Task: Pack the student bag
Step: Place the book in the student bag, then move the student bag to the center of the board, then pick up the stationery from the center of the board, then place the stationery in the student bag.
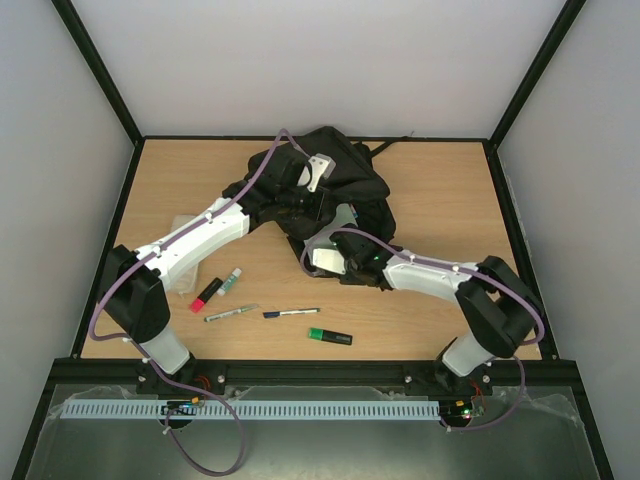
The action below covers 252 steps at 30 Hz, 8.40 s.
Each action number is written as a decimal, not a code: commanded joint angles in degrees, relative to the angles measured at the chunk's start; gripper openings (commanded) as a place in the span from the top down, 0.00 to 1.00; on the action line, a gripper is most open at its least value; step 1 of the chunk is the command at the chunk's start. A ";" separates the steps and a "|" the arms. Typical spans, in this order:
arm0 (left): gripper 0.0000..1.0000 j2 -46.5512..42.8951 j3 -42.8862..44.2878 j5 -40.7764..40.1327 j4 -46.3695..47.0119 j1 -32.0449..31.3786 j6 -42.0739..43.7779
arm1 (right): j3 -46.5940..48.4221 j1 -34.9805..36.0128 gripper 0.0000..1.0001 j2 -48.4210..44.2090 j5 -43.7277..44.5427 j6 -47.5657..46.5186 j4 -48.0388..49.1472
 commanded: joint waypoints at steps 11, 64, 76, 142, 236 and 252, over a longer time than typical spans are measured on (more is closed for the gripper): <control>0.98 -2.23 2.70 3.31 4.23 0.14 -0.42 | 2.91 0.18 0.71 11.79 10.42 -0.82 21.07; 0.97 6.85 -6.06 1.03 11.18 -6.12 -1.33 | 4.72 -18.38 0.58 -36.06 -25.16 21.33 -26.11; 0.31 -2.30 -17.56 -9.63 7.85 -12.04 -4.80 | 12.36 -35.30 0.49 -14.09 -30.58 44.98 -7.18; 0.01 -13.98 -19.62 -34.11 -24.22 23.67 -10.90 | 5.55 -32.54 0.47 -14.55 -51.39 37.00 -12.96; 0.24 -2.43 -19.98 -14.58 -15.27 -0.57 -9.19 | 5.82 -32.56 0.50 -10.80 -50.36 34.86 -14.28; 0.17 9.52 -13.14 -47.16 -25.02 -20.38 -5.31 | 5.99 -32.50 0.50 -10.49 -50.32 34.82 -14.46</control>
